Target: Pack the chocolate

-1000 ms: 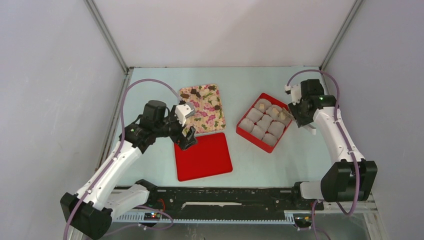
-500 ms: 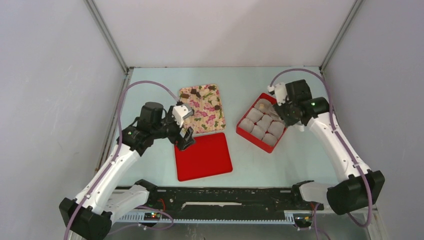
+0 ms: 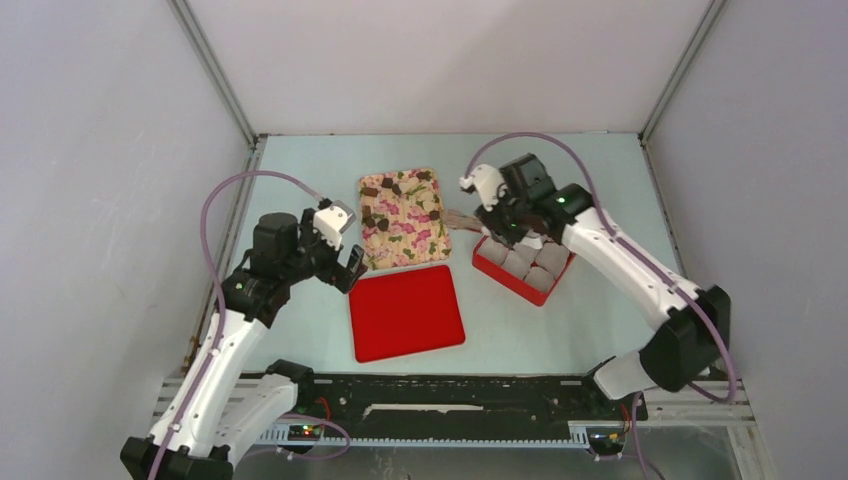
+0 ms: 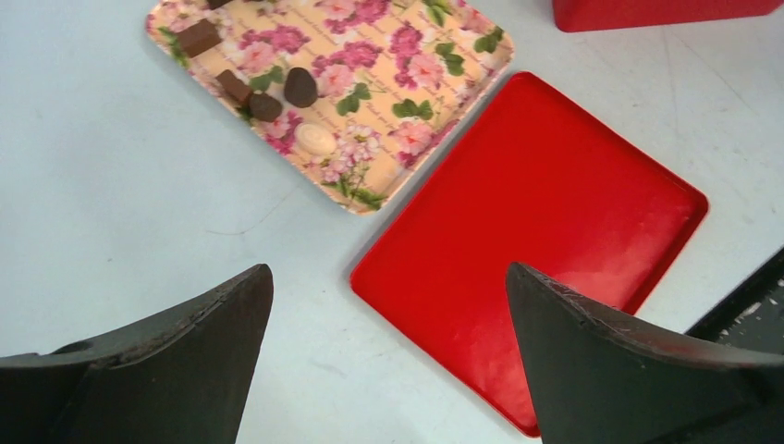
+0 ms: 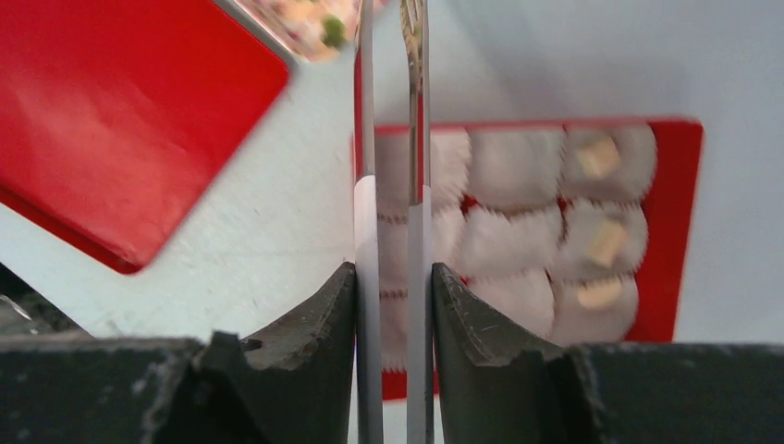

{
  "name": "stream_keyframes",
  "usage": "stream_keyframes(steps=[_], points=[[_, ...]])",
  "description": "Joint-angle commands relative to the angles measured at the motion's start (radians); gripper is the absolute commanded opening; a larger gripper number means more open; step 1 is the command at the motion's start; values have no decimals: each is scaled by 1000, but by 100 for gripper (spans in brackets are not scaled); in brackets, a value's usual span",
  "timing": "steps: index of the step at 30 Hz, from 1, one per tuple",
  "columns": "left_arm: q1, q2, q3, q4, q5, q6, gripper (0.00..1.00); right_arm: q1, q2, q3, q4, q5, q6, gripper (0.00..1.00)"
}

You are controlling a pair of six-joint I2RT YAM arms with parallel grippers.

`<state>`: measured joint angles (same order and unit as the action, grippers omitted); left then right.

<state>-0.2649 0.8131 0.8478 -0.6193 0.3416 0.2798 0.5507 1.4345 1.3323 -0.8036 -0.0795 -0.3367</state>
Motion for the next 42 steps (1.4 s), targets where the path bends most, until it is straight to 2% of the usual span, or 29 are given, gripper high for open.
stream_keyframes(steps=[1,6,10,20,24,34,42], points=[[24,-37,-8,4,-65,-7,100,93,110,131,90,-79,23,34],[47,-59,1,-42,-81,-10,100,173,257,259,54,-124,39,34],[71,-78,15,-63,-105,-14,100,187,357,337,57,-159,90,38],[115,-113,-8,-63,-85,-26,100,215,548,520,10,-152,169,42],[118,-114,-10,-62,-80,-24,100,232,585,557,-1,-127,173,42],[122,-117,-24,-46,-69,-26,100,292,647,583,-6,78,168,41],[124,-121,-30,-44,-57,-25,100,302,656,573,-26,135,163,35]])
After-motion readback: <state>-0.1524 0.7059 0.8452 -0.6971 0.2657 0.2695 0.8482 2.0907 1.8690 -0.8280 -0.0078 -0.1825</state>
